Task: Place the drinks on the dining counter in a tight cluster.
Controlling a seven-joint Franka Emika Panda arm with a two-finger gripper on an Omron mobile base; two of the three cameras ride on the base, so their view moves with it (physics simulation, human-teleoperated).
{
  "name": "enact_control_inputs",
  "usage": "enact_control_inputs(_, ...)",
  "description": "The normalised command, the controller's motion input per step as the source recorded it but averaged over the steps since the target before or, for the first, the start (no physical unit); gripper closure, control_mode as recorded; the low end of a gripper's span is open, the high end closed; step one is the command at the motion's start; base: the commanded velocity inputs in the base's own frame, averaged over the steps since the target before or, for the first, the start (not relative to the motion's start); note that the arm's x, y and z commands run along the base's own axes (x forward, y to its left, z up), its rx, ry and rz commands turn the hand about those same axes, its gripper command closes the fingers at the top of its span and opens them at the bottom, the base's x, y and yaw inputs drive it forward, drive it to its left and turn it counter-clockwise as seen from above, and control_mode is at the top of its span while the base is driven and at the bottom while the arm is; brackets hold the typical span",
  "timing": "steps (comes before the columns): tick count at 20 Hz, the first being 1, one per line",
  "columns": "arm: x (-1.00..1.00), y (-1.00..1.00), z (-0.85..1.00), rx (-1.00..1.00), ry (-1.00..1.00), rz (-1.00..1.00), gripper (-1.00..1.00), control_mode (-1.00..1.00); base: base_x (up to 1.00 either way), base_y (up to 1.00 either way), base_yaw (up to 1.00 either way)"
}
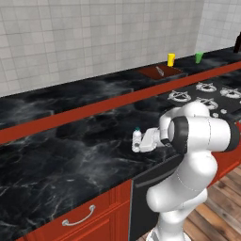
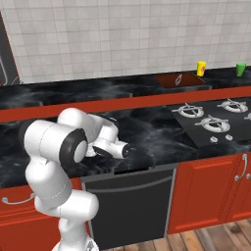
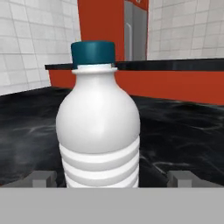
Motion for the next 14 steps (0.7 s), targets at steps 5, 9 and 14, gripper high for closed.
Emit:
enact_control_inputs(5,0.00,0.00,0.00,0.00,0.00,0.00,-1.00,-1.00,0.00,0.00,0.00)
enact_control_inputs(9,0.00,0.00,0.00,0.00,0.00,0.00,1.00,-1.00,0.00,0.00,0.00)
enact_control_inputs(14,0.00,-0.06,0.02,0.00,0.00,-0.01,1.00,-1.00,0.00,0.00,0.00)
